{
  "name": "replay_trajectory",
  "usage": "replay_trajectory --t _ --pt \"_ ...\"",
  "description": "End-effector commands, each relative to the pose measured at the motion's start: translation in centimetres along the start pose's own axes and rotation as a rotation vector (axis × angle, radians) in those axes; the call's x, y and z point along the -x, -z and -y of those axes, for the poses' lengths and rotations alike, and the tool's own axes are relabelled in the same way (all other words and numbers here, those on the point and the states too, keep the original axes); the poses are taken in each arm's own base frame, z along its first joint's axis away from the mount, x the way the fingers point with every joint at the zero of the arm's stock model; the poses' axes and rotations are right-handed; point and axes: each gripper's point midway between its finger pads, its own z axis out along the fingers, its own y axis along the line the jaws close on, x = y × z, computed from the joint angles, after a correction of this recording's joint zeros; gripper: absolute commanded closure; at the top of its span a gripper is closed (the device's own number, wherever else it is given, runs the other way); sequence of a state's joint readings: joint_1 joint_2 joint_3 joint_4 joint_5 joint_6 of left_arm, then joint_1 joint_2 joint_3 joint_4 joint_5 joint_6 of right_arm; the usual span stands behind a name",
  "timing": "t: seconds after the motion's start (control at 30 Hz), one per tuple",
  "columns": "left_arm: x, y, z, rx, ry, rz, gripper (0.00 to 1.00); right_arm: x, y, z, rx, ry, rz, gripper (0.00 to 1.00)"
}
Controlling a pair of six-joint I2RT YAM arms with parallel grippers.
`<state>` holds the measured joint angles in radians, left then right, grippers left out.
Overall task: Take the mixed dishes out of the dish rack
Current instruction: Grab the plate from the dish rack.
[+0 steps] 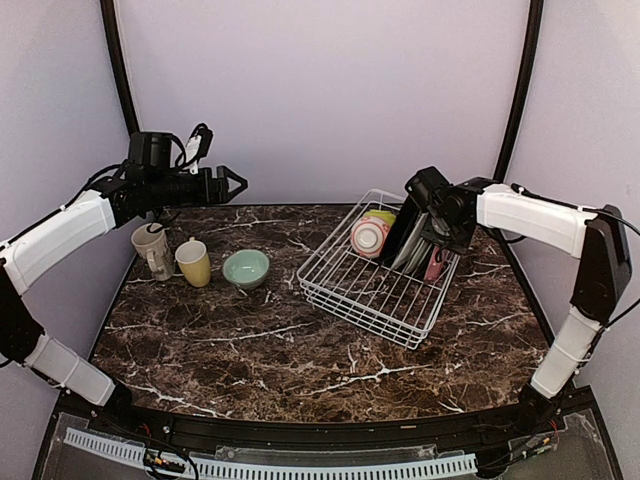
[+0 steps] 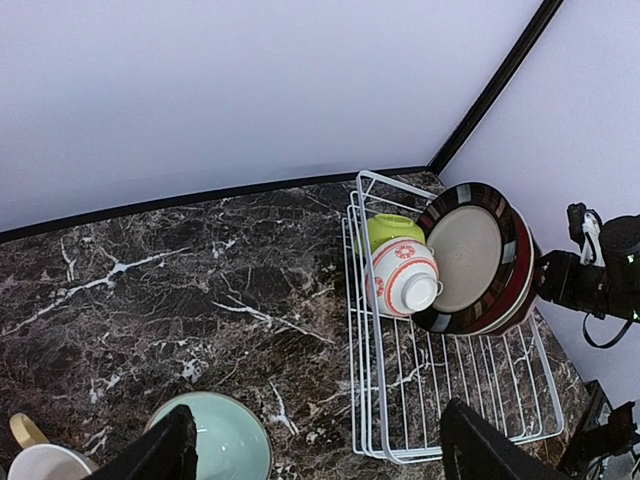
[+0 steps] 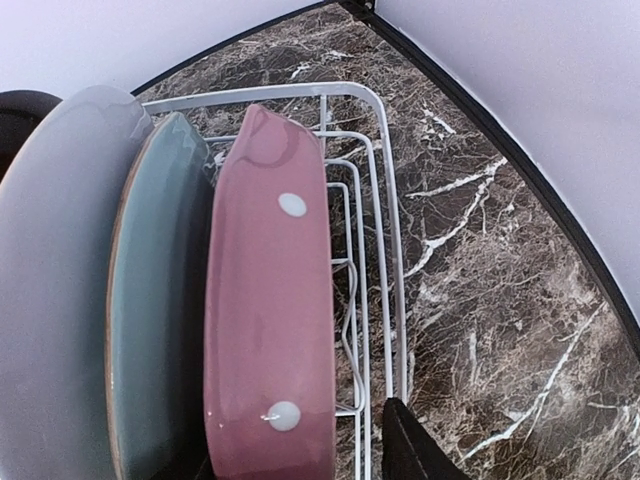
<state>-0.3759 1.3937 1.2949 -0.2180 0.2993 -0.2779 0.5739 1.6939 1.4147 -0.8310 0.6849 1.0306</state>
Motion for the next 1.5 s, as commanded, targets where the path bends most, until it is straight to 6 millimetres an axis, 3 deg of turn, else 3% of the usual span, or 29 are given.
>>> replay_trajectory --t 0.0,0.23,0.43,0.87,1.07,1.47 --pt "-0.7 -0.3 0.2 -0.013 0.011 -0.021 0.17 -0.1 -0.8 -0.4 0.003 -0.019 0.015 0.57" --pt "-0.9 -0.5 0.0 -0.009 0.013 -0.028 0.17 0.5 -0.4 -0.7 0.02 -0.019 0.024 0.7" --pt "-0.9 -0.5 0.1 -0.011 0.016 -0.029 0.17 1.2 0.3 -1.1 0.036 -0.002 0.03 0.88" --pt "-1.0 -0.6 0.2 -0.022 0.024 -0.035 0.17 2.4 2.0 -1.4 -0.049 0.079 0.065 1.0" --pt "-1.0 -0.7 0.3 -0.026 0.028 -0.038 0.17 3.0 3.5 -1.1 -0.099 0.109 0.091 1.0" --pt "-1.2 -0.8 0.3 -0.032 0.033 -0.044 0.17 4.8 6.5 -0.5 -0.019 0.092 0.103 1.0"
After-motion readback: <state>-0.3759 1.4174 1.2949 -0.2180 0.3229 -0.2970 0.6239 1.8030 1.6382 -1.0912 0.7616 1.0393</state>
